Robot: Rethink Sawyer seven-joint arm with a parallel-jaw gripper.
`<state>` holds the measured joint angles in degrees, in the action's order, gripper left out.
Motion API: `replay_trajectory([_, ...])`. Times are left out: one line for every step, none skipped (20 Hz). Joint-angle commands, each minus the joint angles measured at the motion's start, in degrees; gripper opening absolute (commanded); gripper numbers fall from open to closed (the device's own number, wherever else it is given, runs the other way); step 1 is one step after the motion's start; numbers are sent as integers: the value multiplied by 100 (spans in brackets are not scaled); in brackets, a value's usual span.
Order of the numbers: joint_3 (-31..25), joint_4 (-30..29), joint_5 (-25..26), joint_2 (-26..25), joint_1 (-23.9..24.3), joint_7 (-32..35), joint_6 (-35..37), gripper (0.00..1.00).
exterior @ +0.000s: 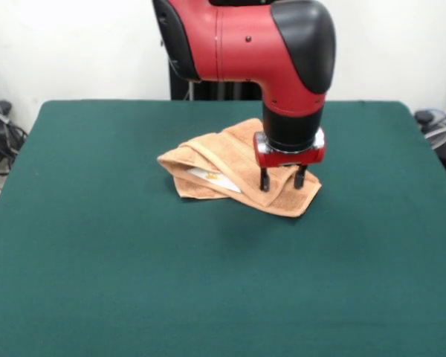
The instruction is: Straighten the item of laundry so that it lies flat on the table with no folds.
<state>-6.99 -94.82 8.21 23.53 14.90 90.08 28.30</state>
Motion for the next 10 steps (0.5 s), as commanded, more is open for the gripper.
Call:
replay_trajectory([-288,-50,290,-246,-7,293,-166,100])
replay_trajectory([-289,-144,292,-192,11,313,-205,100])
replay_trajectory([-294,-158,295,-200,17,315,-226,100])
replay_trajectory([-294,-168,292,-207,16,327,-239,100])
replay_trajectory([-301,-156,299,-225,22,309,-237,100])
replay_trajectory([-317,-145,310,-235,35,271,-219,100])
replay_trajectory([-333,-134,321,-245,48,232,-202,100])
replay_trajectory([-324,-107,328,-250,32,230,-195,100])
replay_trajectory([-311,-85,339,-251,18,226,-192,100])
replay_trajectory([-303,-75,348,-244,1,224,-188,100])
